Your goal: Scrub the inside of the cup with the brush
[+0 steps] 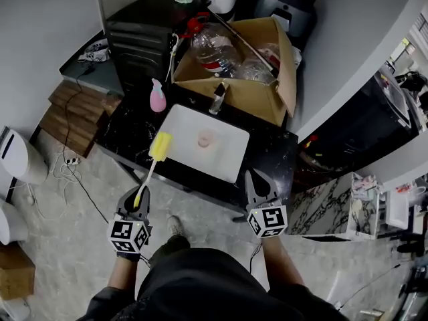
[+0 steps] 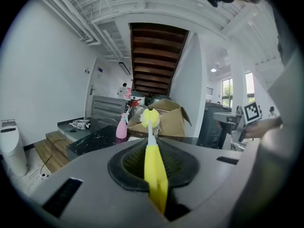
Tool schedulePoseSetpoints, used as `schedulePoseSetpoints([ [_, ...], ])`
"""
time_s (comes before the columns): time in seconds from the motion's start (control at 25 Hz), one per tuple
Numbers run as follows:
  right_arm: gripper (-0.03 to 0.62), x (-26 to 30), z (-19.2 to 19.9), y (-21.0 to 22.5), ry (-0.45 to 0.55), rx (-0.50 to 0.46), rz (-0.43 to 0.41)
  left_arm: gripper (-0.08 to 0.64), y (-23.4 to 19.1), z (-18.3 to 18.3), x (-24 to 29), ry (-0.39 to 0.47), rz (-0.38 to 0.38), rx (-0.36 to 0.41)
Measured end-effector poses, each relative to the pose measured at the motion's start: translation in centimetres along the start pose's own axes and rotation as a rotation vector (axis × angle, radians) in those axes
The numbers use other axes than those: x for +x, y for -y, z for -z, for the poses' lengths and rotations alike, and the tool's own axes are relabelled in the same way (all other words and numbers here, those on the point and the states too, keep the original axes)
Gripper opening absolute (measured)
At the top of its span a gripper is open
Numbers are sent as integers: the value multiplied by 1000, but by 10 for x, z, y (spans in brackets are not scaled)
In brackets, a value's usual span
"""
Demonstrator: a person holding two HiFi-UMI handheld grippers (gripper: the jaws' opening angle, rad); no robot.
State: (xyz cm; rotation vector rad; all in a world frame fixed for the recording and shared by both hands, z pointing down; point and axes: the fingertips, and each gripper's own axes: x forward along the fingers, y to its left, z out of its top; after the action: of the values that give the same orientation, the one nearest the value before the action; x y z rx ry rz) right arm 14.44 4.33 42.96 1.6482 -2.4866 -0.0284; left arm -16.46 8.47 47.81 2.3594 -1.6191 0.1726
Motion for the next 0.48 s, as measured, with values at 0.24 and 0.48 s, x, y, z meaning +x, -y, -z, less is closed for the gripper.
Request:
schedulePoseSetpoints([
  [0.24,9,50,1,-5,-38,5,26,35,-25,-9,40,-37,77,12],
  [0.48,9,90,2,-10,-56,-2,14,35,-48,-12,66,-59,88,8],
])
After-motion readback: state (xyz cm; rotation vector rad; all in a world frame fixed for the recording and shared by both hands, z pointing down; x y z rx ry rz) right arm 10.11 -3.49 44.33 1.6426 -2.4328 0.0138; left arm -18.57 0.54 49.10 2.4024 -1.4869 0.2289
